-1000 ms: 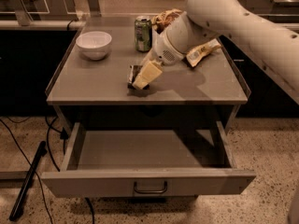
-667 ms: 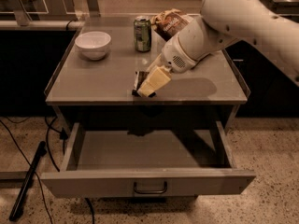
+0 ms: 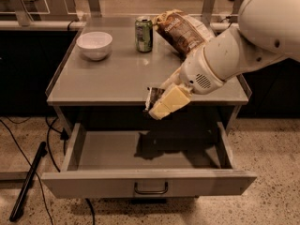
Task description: Place rxbar chocolate into top drawer
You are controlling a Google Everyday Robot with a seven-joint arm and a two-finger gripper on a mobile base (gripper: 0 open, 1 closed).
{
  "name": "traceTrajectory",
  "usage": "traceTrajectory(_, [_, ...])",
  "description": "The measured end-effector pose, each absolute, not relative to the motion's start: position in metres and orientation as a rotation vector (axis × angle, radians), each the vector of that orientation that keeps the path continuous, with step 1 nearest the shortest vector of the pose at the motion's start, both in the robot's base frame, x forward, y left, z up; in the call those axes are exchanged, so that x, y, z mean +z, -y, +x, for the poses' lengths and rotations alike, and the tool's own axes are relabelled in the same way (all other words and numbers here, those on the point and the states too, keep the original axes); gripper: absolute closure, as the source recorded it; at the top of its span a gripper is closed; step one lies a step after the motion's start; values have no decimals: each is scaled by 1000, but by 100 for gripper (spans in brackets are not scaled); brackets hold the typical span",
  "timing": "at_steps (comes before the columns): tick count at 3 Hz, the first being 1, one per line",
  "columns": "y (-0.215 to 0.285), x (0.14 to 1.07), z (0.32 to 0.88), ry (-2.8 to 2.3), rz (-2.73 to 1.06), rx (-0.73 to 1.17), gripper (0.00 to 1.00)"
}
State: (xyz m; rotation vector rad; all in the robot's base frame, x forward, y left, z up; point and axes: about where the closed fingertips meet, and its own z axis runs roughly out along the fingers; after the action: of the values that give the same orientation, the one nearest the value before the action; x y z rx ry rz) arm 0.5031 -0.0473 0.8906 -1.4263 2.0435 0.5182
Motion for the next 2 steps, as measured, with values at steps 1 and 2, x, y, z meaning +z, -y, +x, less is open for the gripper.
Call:
traceTrajectory(1, [47, 891, 503, -2044, -1427, 518, 100])
traceTrajectory(2, [49, 864, 502, -2043, -1435, 480, 100])
